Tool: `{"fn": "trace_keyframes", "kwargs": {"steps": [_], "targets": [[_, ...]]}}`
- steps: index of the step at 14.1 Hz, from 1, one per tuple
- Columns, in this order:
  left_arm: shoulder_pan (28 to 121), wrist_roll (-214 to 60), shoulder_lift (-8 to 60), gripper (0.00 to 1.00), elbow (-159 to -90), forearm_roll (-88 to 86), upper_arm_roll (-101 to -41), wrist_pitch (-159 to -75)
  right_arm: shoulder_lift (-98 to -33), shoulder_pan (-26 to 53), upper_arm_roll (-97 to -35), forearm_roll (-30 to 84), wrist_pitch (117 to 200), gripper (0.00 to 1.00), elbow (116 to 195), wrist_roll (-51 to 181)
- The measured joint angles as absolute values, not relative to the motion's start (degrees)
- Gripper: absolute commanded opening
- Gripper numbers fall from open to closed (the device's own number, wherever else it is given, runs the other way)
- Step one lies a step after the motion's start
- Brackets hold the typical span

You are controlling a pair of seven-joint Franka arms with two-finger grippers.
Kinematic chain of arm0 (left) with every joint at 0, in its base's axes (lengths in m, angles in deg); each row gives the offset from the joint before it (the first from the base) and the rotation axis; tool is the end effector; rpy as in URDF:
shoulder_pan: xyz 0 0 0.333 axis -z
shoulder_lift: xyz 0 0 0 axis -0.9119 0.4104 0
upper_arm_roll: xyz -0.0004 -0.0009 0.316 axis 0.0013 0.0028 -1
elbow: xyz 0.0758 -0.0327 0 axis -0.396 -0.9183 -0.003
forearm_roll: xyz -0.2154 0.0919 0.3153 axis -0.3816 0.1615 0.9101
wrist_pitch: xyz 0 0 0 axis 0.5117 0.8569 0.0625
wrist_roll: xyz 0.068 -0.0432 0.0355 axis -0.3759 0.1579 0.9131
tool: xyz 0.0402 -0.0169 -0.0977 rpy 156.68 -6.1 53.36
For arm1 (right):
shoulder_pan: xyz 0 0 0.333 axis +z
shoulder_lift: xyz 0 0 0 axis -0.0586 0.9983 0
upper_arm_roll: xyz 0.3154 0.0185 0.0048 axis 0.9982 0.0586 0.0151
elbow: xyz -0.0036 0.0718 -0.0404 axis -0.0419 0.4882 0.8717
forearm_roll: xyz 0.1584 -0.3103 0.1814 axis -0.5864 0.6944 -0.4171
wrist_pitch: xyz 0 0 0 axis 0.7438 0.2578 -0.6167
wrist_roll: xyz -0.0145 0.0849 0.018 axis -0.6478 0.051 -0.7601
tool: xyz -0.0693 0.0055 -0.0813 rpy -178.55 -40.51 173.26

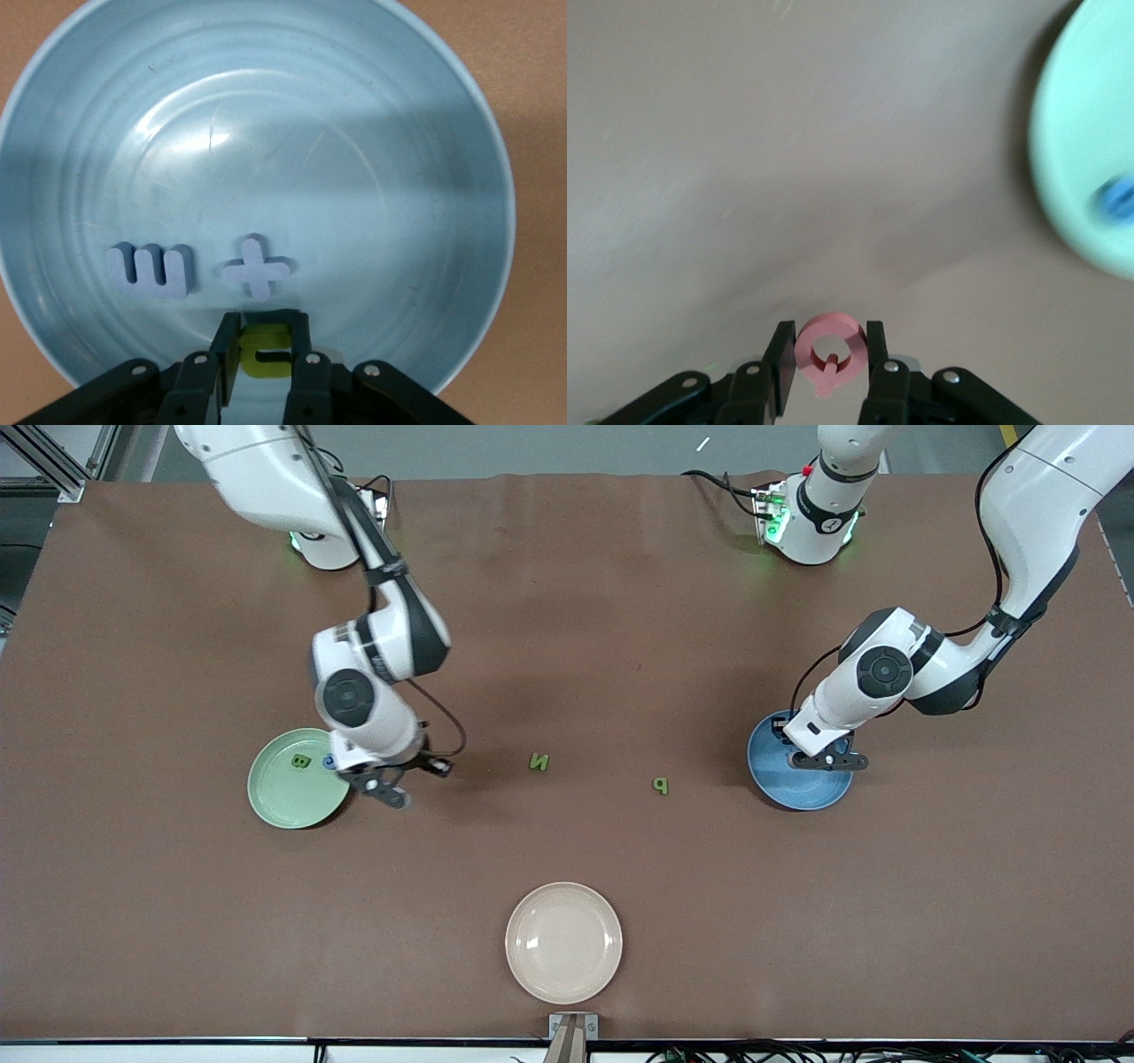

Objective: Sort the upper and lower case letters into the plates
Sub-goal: 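Reach the green b with the left gripper while the right gripper places a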

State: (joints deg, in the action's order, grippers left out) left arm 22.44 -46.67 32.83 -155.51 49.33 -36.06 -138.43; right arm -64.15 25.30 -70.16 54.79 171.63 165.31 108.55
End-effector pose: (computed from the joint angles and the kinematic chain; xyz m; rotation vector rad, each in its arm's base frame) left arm 0.4964 -0.1080 0.1868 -3.1195 0.0958 0.1522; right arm 0.5840 0.2129 0.2679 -3.0632 0.6684 0.1438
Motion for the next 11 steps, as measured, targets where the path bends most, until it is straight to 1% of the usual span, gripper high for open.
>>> {"fn": "trace_keyframes", "kwargs": {"steps": [1,2,3,5,7,9,11], "targets": [[22.44,-46.67,32.83,0.7,-155.52,49.34,-36.06,-138.43,-64.85,22.12,-70.21,54.79,170.65,0.0,165.45,103.52],[22.44,-46.67,32.83,0.9,-155.52,49.34,-36.06,-138.43,-65.04,19.16,-70.26,54.8,170.33,0.0,165.63,98.82],[22.44,-46.67,32.83,0.99,-155.51,49.37,-36.05,-138.43,-64.94,16.35,-70.28,54.92,170.36,0.0,165.87,94.25],[22.42,-46.67,32.81,0.99,-155.31,49.5,-35.8,-138.17,-64.62,11.24,-70.28,55.59,170.78,0.0,166.18,86.87],[22.32,-46.65,32.78,0.99,-154.07,49.5,-33.96,-136.2,-64.24,7.82,-70.25,56.15,171.88,0.0,166.73,82.81],[22.56,-46.03,32.76,0.99,-150.94,48.66,-30.44,-132.19,-63.33,6.89,-70.16,56.24,173.59,0.0,167.49,81.87],[25.54,-43.04,32.77,0.99,-146.64,45.74,-28.25,-129.61,-61.83,6.82,-70.03,56.42,175.39,0.0,167.81,81.6]]}}
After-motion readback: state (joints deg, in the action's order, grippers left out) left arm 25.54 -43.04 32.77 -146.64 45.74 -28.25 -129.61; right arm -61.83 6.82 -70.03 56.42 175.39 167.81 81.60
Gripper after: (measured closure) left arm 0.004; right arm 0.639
